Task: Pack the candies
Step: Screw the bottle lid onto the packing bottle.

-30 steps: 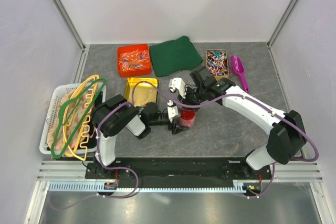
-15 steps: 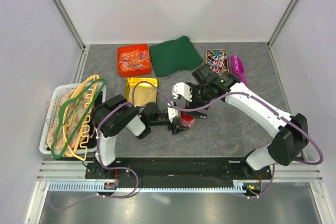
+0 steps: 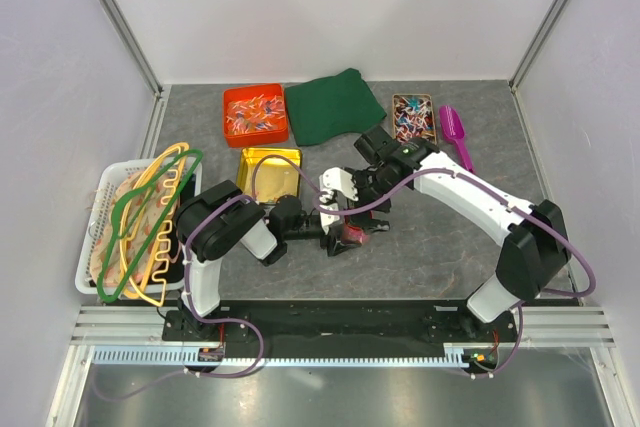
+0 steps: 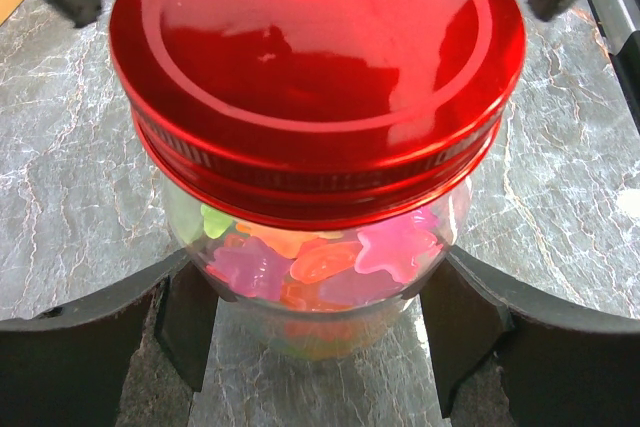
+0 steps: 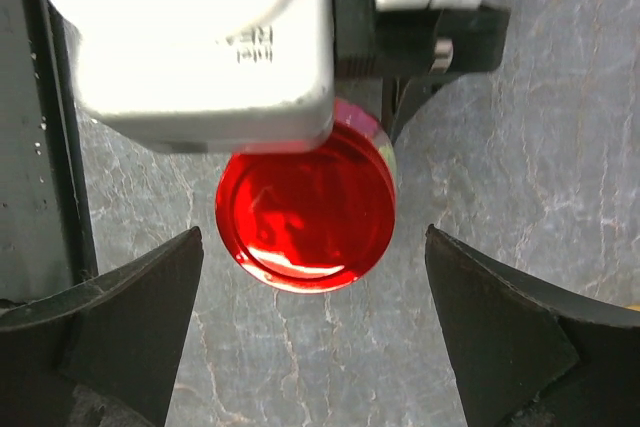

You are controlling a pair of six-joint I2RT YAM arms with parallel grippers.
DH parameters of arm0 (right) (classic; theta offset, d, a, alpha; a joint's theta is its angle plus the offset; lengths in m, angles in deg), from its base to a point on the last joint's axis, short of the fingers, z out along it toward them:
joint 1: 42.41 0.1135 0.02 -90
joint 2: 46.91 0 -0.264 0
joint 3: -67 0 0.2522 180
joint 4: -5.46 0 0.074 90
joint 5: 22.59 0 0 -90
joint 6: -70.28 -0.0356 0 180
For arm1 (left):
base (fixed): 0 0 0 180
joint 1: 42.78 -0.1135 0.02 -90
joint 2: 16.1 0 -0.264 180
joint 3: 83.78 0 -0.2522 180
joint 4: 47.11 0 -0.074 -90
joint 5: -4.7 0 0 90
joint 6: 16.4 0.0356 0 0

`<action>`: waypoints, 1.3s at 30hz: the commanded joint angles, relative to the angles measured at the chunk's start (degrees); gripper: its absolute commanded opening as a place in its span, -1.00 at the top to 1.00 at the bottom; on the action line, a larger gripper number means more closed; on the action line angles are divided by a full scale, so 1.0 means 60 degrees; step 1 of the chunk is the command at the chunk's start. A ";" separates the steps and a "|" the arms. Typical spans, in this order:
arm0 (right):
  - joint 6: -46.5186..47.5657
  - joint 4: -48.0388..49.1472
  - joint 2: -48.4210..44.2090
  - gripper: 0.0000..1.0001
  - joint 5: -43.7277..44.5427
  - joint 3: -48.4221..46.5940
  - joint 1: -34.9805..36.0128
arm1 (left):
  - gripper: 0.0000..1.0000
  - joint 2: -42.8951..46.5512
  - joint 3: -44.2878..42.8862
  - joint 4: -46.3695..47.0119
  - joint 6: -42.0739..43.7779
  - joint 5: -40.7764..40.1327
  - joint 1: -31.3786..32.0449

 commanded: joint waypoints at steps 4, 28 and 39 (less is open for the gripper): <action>0.0245 0.0288 0.0042 -0.95 -0.0689 -0.0696 0.0234 | 0.00 -0.0065 -0.0046 -0.0010 0.0560 -0.0146 -0.0034; -0.0179 0.0903 -0.0412 -0.09 0.0044 0.0446 0.0630 | 0.00 -0.0065 -0.0060 -0.0039 0.0560 -0.0161 -0.0033; -0.2682 0.2454 -0.0953 0.11 0.1184 0.1719 0.0732 | 0.00 -0.0065 -0.0060 -0.0039 0.0560 -0.0190 -0.0033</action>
